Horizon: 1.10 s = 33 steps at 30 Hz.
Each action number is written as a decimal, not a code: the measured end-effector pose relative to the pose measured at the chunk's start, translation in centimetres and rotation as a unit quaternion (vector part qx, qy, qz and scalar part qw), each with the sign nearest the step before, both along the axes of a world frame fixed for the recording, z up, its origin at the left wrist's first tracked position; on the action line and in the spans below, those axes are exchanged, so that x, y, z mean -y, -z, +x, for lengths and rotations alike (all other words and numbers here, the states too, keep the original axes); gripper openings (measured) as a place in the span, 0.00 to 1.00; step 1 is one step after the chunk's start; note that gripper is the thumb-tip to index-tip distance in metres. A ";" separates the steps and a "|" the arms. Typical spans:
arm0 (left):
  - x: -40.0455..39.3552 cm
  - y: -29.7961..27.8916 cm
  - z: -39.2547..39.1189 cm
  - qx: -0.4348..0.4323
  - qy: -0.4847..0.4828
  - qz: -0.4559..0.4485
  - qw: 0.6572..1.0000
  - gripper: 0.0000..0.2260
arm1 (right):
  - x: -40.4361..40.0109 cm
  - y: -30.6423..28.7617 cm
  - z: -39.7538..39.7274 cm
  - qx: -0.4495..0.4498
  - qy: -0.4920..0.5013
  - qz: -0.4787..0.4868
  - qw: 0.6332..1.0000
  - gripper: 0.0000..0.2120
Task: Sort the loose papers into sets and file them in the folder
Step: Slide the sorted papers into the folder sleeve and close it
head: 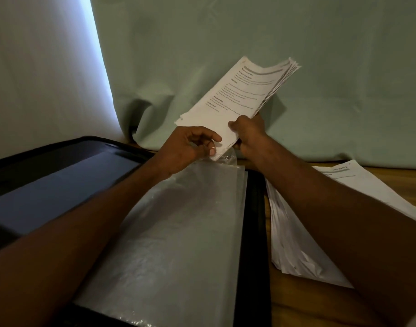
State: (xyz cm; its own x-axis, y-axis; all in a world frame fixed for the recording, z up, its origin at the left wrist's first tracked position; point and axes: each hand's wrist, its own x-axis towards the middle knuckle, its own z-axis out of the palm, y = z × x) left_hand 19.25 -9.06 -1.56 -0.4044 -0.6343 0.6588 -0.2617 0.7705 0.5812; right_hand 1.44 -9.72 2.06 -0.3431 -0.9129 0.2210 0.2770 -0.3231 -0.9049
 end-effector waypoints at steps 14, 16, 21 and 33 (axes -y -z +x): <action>2.2 0.3 4.3 0.105 -0.068 0.085 0.988 0.07 | -1.1 1.1 -1.5 -0.079 -0.082 0.143 0.983 0.21; 2.4 0.5 5.5 0.135 -0.063 0.088 0.985 0.07 | -1.1 1.6 -1.7 -0.081 -0.082 0.147 0.982 0.21; 2.9 0.4 6.9 0.242 -0.106 0.045 0.964 0.07 | -1.0 1.8 -1.6 -0.052 -0.072 0.131 0.987 0.18; 3.7 1.3 7.4 0.095 -0.124 0.093 0.983 0.02 | -1.0 2.5 -0.2 -0.096 -0.110 0.138 0.980 0.21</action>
